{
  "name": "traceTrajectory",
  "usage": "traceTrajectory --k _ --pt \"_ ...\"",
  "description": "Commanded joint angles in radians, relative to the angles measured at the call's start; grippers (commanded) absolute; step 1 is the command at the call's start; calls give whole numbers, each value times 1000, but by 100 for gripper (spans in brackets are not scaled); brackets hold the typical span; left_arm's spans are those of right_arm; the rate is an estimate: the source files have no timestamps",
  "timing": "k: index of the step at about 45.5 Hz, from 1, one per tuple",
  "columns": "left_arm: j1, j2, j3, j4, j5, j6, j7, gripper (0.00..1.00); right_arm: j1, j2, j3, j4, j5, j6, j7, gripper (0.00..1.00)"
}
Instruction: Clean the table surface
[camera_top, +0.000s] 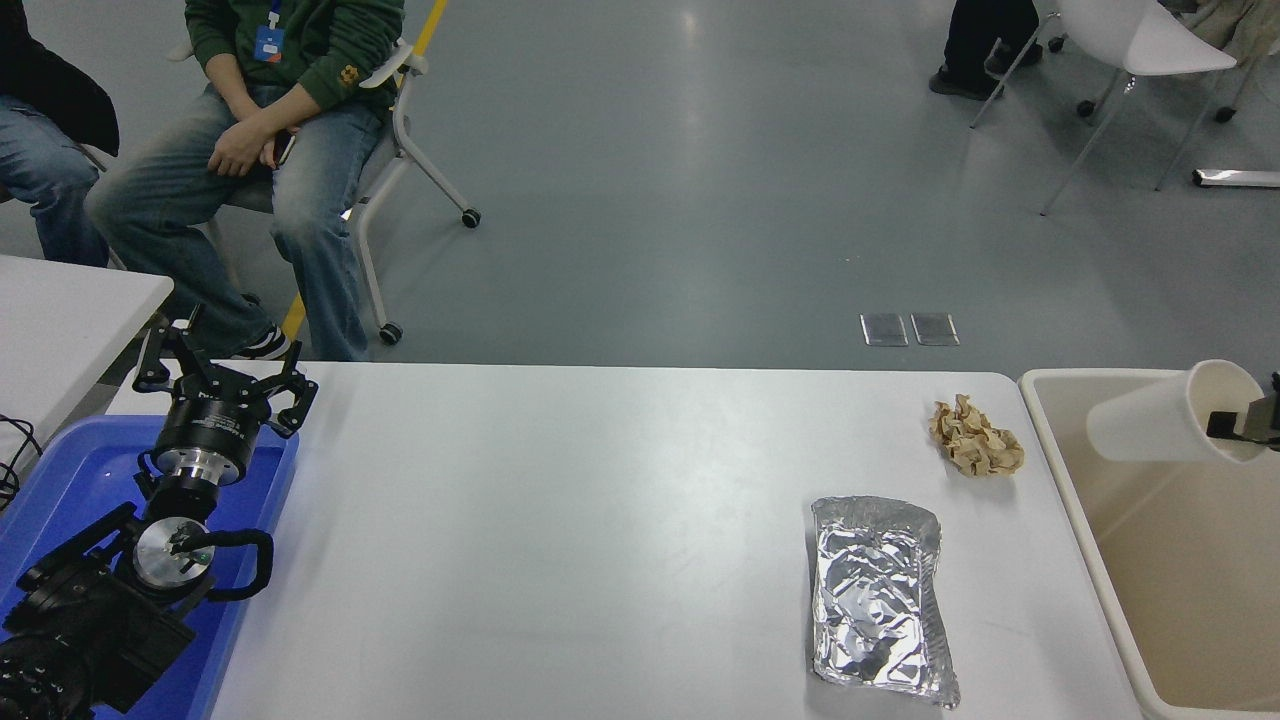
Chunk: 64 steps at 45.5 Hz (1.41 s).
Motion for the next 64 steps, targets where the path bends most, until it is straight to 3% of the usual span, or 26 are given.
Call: traceTrajectory --k 1,15,35,53,64 --pt "0 0 0 0 0 0 0 100 -40 66 -5 -89 8 -58 1 0" --pt "0 0 0 0 0 0 0 100 -120 124 -5 -197 3 -115 1 0" --pt "0 0 0 0 0 0 0 100 -221 366 -13 -519 5 -238 27 0" --pt "0 0 0 0 0 0 0 100 -249 547 -34 -867 6 -241 47 0" --pt "0 0 0 0 0 0 0 100 -250 737 -52 -1163 8 -276 92 0"
